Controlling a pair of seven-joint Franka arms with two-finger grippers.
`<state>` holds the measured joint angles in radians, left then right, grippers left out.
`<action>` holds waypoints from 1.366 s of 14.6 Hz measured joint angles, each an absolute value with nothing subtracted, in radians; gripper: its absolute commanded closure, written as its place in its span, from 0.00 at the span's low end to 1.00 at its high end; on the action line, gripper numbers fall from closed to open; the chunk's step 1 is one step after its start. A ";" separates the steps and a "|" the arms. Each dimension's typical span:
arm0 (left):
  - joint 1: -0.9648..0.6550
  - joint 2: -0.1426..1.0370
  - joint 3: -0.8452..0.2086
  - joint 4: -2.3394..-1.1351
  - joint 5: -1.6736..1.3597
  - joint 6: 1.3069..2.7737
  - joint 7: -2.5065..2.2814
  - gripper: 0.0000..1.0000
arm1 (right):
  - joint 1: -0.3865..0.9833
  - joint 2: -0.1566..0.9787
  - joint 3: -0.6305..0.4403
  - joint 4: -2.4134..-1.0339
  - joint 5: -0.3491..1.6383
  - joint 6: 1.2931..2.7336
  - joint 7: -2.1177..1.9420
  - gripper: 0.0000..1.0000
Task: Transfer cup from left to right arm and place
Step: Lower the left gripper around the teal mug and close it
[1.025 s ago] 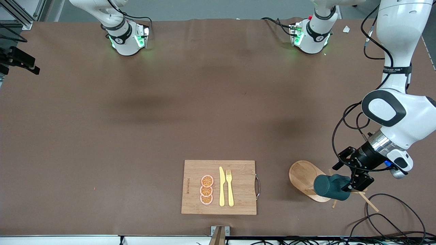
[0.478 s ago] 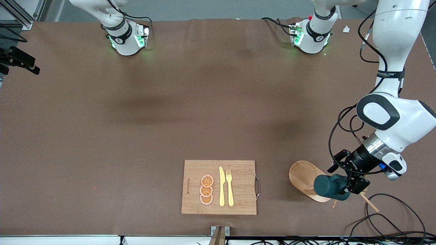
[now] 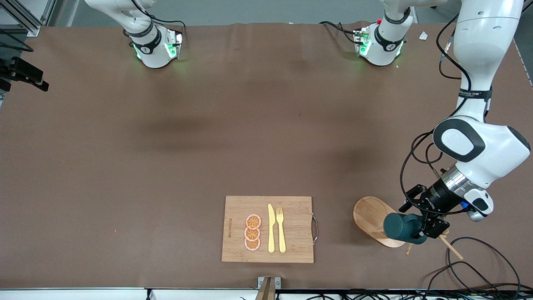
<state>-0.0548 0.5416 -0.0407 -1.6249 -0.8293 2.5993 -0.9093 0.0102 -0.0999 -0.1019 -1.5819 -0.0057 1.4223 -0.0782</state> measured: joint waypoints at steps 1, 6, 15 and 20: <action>-0.055 0.544 -0.041 -1.624 -0.829 2.600 -0.909 0.01 | 0.010 -0.100 -0.102 -1.582 -0.006 1.422 -0.078 0.00; -0.055 0.556 -0.041 -1.604 -0.829 2.602 -0.909 0.18 | 0.010 -0.100 -0.102 -1.582 -0.006 1.422 -0.078 0.00; -0.054 0.556 -0.041 -1.597 -0.829 2.603 -0.909 0.35 | 0.010 -0.100 -0.102 -1.582 -0.006 1.422 -0.078 0.00; -0.054 0.551 -0.041 -1.586 -0.829 2.602 -0.909 0.35 | 0.010 -0.100 -0.102 -1.582 -0.006 1.422 -0.078 0.00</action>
